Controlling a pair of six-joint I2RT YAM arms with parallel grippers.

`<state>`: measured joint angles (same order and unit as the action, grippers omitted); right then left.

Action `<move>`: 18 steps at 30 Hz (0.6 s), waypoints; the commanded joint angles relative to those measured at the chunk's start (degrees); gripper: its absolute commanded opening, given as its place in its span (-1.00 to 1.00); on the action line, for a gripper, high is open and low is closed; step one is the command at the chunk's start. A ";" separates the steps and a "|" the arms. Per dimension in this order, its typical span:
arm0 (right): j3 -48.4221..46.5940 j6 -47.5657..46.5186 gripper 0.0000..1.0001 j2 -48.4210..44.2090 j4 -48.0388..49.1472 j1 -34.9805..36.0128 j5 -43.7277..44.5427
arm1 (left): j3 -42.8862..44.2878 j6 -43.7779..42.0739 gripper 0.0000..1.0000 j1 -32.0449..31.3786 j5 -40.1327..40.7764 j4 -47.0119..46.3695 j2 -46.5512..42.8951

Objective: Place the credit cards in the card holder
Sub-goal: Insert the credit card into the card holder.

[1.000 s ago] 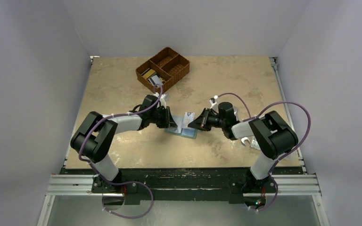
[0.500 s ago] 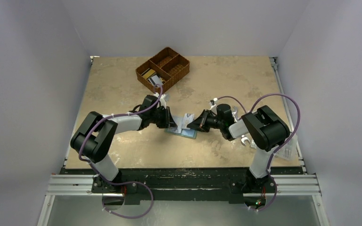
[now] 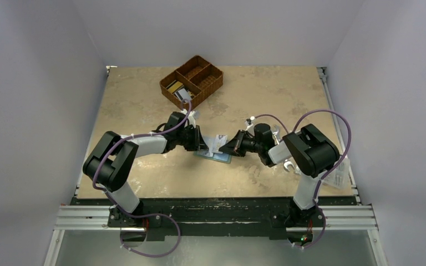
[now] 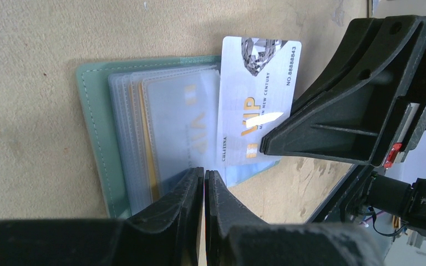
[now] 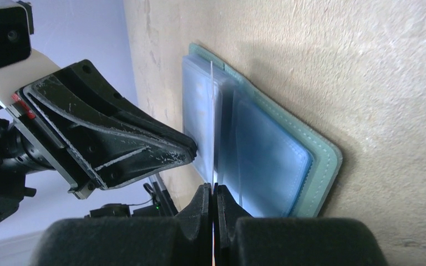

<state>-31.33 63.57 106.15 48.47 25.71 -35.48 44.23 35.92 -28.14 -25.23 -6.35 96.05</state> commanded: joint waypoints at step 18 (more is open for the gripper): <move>3.04 3.04 -1.00 2.49 6.02 2.25 -1.57 | -0.94 -0.97 -0.80 0.28 0.45 1.87 -1.82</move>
<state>-28.56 66.46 107.35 52.86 27.35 -35.92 44.23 35.92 -28.14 -25.21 -5.96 95.88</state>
